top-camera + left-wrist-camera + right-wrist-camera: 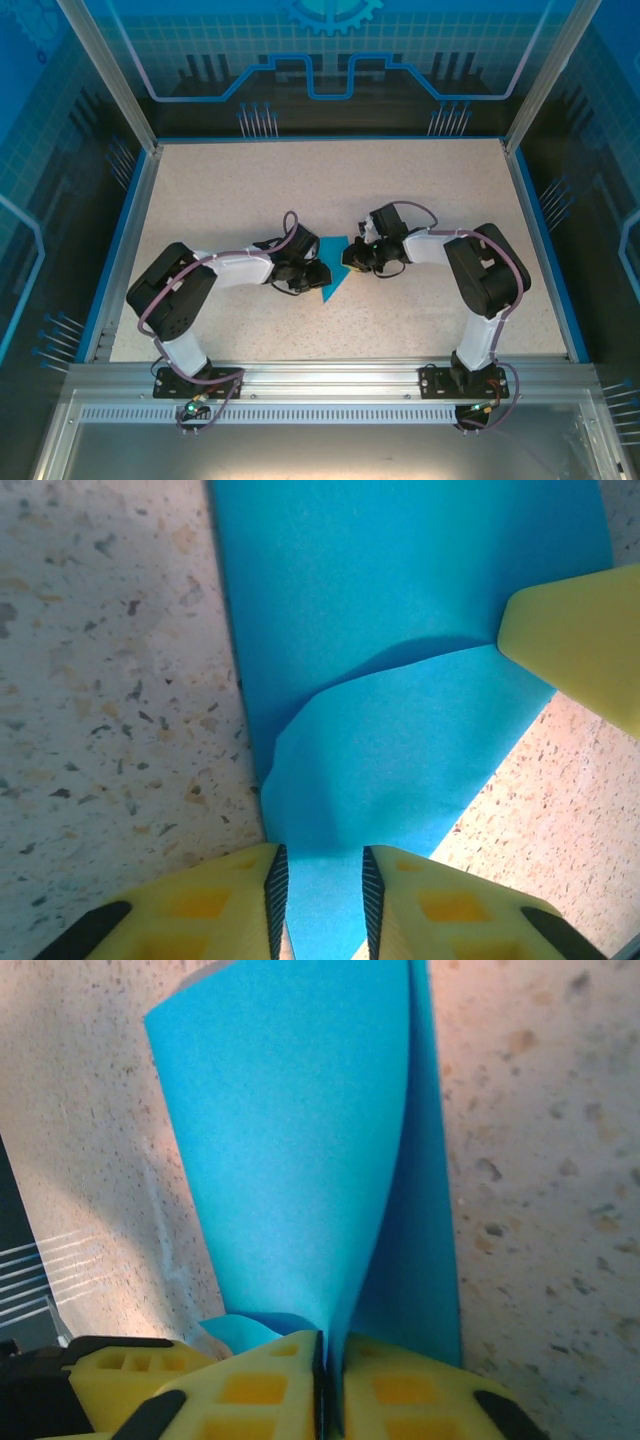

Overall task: Fold a paper plane with a square sheet of paper (pick it up from the middle)
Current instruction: Fourth fold the wing at the center of the table.

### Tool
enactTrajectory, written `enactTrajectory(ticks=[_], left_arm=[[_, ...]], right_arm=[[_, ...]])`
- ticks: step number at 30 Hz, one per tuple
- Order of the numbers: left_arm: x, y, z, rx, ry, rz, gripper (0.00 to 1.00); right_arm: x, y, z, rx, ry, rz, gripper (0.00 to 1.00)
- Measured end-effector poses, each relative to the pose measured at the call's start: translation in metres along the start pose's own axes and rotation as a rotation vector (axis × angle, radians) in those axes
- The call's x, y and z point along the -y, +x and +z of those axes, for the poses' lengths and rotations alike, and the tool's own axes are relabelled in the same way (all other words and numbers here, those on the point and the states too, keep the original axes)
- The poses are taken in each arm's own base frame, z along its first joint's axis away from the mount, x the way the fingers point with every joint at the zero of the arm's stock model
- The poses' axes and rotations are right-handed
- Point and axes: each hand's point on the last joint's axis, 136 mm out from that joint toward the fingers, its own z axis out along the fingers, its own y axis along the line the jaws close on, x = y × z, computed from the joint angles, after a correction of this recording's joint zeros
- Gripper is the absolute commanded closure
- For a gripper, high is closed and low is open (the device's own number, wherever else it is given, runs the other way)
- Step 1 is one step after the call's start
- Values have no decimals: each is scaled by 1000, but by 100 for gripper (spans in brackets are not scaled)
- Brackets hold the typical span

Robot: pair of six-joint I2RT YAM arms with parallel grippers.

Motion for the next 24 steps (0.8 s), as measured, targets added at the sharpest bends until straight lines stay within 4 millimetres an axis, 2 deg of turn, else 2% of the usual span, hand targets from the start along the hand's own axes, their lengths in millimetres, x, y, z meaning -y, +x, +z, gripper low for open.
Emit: enactTrajectory(ticks=[4,7,14,20,24], left_arm=[[2,-1,-8,18,0,5,52],[8,-6,-18,50,16,17,37],[20,-16,-37,120,46,62,13],[26,-25,-46,174,55,110,3],[37,-36,-65,239,94,143,2]], right_arm=[[-1,-1,0,3,1,7,99],[1,0,-5,18,20,7,99],[-12,5,-49,143,71,-18,100],[-24,18,-73,223,149,-30,100],[-27,20,-91,282,211,-26,100]])
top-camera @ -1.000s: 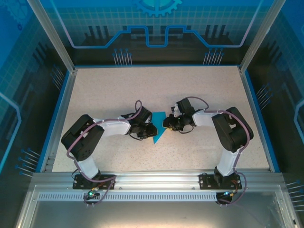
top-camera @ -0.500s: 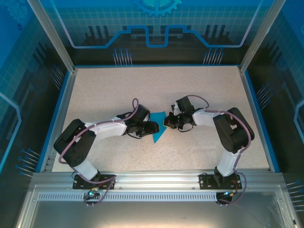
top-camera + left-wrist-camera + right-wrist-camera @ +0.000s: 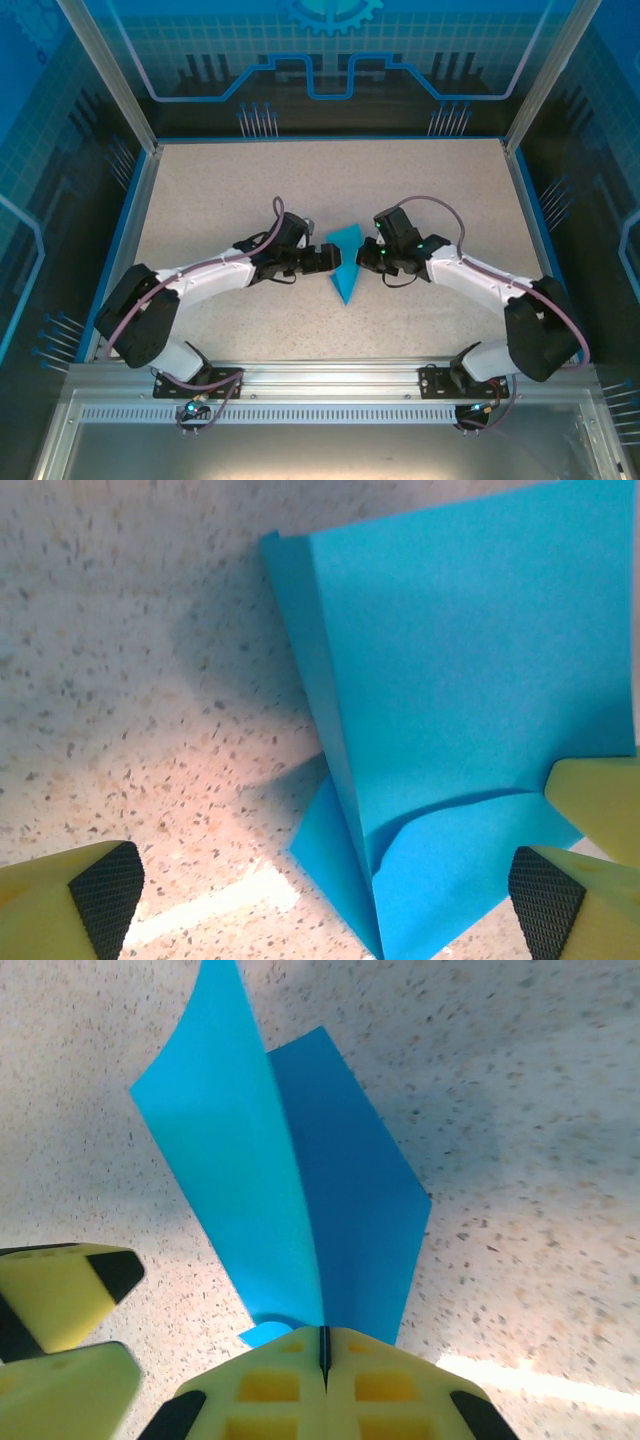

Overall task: Fold a paper plane with a square sheet of paper (pick it up from the middle)
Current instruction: Fourth fold the wing at the center of the table.

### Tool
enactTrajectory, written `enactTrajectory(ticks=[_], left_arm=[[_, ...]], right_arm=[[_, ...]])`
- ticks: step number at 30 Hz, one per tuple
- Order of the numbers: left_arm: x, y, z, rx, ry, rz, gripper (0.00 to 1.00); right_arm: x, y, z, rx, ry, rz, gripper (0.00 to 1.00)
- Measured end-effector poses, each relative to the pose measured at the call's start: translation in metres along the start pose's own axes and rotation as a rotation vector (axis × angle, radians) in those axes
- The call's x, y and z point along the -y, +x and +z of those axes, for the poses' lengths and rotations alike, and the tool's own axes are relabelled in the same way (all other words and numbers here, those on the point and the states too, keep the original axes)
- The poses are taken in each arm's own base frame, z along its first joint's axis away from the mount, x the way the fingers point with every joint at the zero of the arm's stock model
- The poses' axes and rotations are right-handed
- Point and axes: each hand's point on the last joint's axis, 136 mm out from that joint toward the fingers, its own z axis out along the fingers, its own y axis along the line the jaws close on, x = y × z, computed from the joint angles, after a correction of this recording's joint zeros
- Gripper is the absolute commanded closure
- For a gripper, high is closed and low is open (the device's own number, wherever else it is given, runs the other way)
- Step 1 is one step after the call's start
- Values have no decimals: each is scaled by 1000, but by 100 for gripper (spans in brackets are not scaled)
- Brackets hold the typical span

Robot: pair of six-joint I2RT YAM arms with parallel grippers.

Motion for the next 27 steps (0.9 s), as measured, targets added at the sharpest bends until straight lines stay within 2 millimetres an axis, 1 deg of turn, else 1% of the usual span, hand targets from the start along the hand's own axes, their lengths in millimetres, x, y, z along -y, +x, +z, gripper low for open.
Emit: enactTrajectory(ticks=[2,5,11,13,16,18,20,23,25,27], left_arm=[[7,-9,-10,43,24,20,1],[13,-17,-24,91,44,42,1],[18,-24,-40,145,52,88,2],[17,-23,-42,151,51,106,1],[13,-18,-41,153,51,152,2],[7,-10,-36,147,46,201,1],[4,3,-29,136,48,262,2],[1,18,-22,129,62,343,5],[3,22,-19,140,79,390,10],[7,23,-17,158,96,438,11]], right_arm=[[-5,-10,-12,50,8,3,99],[-13,-22,-24,110,11,7,99],[-28,-38,-35,171,15,1,99],[-29,-39,-29,172,25,15,99],[-19,-35,-13,147,65,56,100],[-12,-31,-3,135,85,93,100],[-4,-26,6,121,104,137,100],[3,-19,14,109,118,199,100],[7,-16,19,106,125,243,100],[12,-13,22,102,135,291,100]])
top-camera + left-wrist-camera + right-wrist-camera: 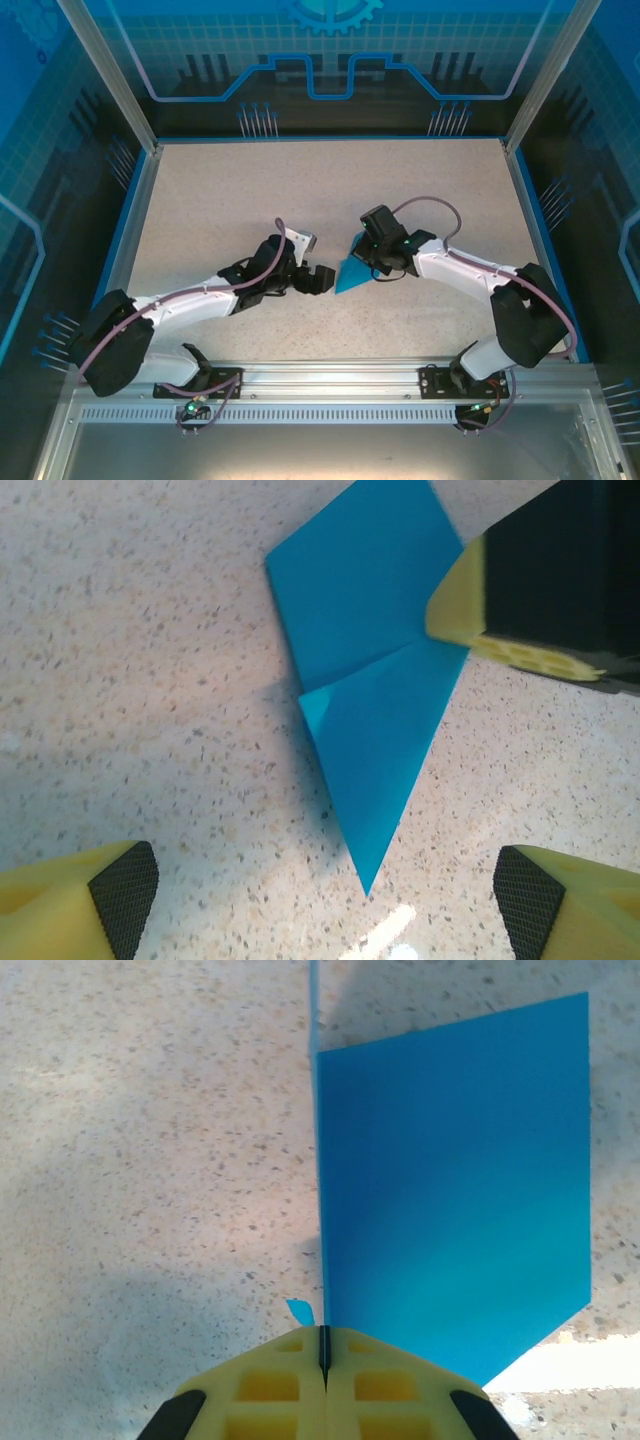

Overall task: Fold a paper plane with a square sheet of paper (pick it up from the middle)
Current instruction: Fourth fold the wing at the center of the table.

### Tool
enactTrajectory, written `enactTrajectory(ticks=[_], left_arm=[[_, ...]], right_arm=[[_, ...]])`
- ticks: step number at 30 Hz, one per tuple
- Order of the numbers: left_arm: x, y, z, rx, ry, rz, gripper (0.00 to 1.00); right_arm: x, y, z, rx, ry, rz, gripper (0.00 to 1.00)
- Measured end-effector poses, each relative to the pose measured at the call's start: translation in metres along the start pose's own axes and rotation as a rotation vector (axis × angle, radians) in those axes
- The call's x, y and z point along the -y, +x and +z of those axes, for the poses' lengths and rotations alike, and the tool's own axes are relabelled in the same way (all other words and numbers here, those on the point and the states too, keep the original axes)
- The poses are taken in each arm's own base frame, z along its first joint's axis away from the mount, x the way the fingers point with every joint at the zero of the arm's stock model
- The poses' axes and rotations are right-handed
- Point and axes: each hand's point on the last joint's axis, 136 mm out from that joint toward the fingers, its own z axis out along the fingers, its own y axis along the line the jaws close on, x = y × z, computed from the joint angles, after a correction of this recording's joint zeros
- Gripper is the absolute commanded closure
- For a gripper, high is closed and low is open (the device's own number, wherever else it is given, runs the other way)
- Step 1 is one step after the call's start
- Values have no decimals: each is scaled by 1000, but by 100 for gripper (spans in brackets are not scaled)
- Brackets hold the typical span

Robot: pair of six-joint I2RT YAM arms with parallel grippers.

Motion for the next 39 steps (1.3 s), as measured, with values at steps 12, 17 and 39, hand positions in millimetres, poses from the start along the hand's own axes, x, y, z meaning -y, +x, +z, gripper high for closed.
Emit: enactTrajectory(ticks=[12,17,39], left_arm=[[31,11,28,78,104,255,20],[32,11,40,121,119,310,22],[16,33,84,123,93,360,53]], right_arm=[[25,9,8,-8,69,237,100],[25,8,8,-3,70,285,100],[16,12,9,-41,56,351,100]])
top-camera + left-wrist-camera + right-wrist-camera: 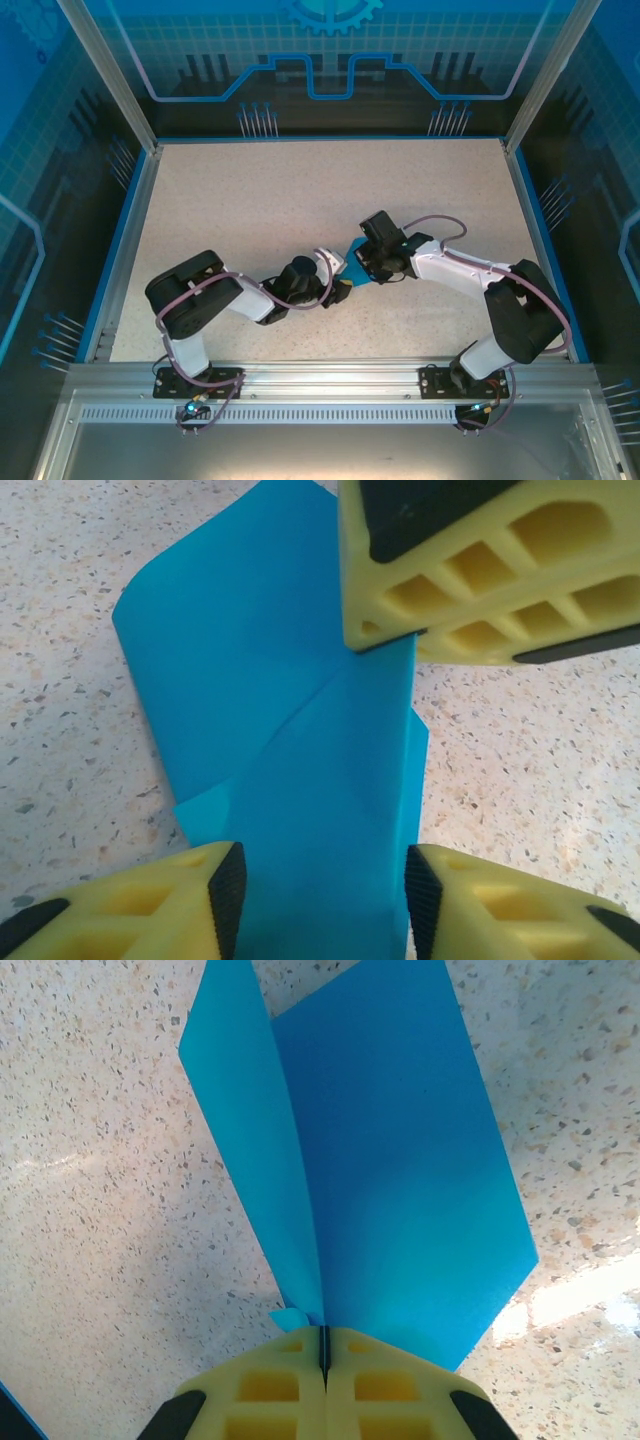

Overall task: Fold a paper plane with a square sheet of paper (pick it up from the middle)
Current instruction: Fourth fold the wing at the center of the table.

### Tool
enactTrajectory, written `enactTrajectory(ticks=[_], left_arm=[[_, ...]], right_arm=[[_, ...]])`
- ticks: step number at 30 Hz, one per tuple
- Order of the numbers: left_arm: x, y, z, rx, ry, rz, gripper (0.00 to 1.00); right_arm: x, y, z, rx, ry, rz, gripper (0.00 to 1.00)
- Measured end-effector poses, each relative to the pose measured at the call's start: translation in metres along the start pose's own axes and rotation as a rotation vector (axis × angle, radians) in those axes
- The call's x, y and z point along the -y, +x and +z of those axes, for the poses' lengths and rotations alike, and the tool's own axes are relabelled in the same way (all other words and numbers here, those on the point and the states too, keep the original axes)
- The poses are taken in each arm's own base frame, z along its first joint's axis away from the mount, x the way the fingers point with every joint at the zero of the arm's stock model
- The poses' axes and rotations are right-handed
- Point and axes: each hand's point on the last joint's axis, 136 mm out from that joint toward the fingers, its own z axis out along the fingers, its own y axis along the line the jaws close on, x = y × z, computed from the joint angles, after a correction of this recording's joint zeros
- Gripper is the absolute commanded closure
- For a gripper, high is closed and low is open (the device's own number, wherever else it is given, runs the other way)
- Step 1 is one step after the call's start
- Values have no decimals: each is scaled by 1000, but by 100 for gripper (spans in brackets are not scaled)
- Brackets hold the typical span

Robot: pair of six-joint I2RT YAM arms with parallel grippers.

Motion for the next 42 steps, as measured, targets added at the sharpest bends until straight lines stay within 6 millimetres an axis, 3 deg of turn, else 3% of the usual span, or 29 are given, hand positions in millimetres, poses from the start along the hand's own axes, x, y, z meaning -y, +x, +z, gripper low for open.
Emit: enactTrajectory(ticks=[7,14,16,18,25,27,35,42], left_arm=[[-2,-6,1,18,-12,2,60],[-2,-7,2,20,-12,-2,58],[-2,-7,2,20,-11,-6,64],[-2,-7,2,20,-11,-10,71],[-2,-5,2,13,-12,-34,79],[-2,-3,2,6,-13,-55,79],[-2,5,0,-35,-17,-185,82],[-6,5,-3,-51,2,-374,84]], right_arm=[[2,4,3,-24,7,0,99],[3,8,6,-49,16,1,99],[3,9,6,-54,16,1,96],[3,9,6,-56,15,2,91],[-8,1,2,-68,-18,-82,42],[-16,-3,0,-77,-45,-127,35],[-27,-11,-4,-116,-156,-367,31],[4,-13,-5,-150,-211,-519,32]])
